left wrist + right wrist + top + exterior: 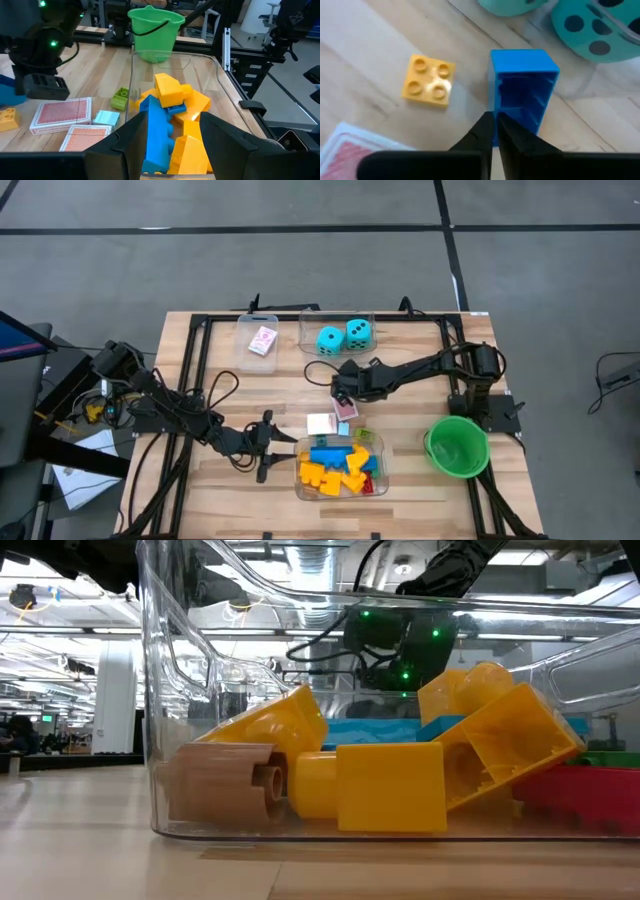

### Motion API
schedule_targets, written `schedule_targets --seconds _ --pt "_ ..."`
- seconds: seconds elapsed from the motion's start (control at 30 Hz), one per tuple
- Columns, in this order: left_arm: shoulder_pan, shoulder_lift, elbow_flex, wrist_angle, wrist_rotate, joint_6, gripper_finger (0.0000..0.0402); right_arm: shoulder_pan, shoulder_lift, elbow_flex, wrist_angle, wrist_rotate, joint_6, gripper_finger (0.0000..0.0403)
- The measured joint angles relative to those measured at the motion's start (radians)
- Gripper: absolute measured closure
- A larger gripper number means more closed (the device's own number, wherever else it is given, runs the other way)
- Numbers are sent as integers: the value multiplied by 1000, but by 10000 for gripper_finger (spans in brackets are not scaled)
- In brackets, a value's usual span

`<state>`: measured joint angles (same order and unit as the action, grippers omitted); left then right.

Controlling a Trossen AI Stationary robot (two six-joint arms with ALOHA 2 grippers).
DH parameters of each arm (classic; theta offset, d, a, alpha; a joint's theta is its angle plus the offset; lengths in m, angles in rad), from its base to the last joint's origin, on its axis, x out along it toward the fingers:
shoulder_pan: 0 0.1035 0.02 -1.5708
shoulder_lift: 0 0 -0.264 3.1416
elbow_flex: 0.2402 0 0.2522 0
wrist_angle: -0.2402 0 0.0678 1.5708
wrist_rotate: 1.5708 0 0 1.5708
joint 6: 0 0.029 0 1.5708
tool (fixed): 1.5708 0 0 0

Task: Pick & Place Toys
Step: Put the blue game piece into the bottom transparent bin

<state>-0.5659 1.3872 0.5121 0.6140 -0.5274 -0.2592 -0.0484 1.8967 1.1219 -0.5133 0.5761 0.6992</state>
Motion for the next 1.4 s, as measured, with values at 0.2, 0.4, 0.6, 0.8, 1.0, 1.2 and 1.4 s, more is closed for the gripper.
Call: schedule_targets --seconds 0.2,0.4,0.6,0.8,1.0,1.2,1.4 --pt "0 0 0 -2 0 0 225 39 -6 0 -5 0 0 383" --pt "0 0 0 -4 0 0 225 67 -13 -1 -11 0 4 394" --pt "0 0 0 -5 5 0 225 148 -121 -1 -39 0 16 397" --pt "0 0 -1 -6 9 0 225 273 -336 -1 -63 -36 -44 397" --pt "0 0 -2 -6 9 0 225 418 -513 0 -24 -194 -157 397" --pt "0 0 -2 -6 9 0 225 568 -496 1 62 -269 -172 397" --pt "0 0 -2 -5 9 -7 225 675 -358 -1 254 -266 -149 397"
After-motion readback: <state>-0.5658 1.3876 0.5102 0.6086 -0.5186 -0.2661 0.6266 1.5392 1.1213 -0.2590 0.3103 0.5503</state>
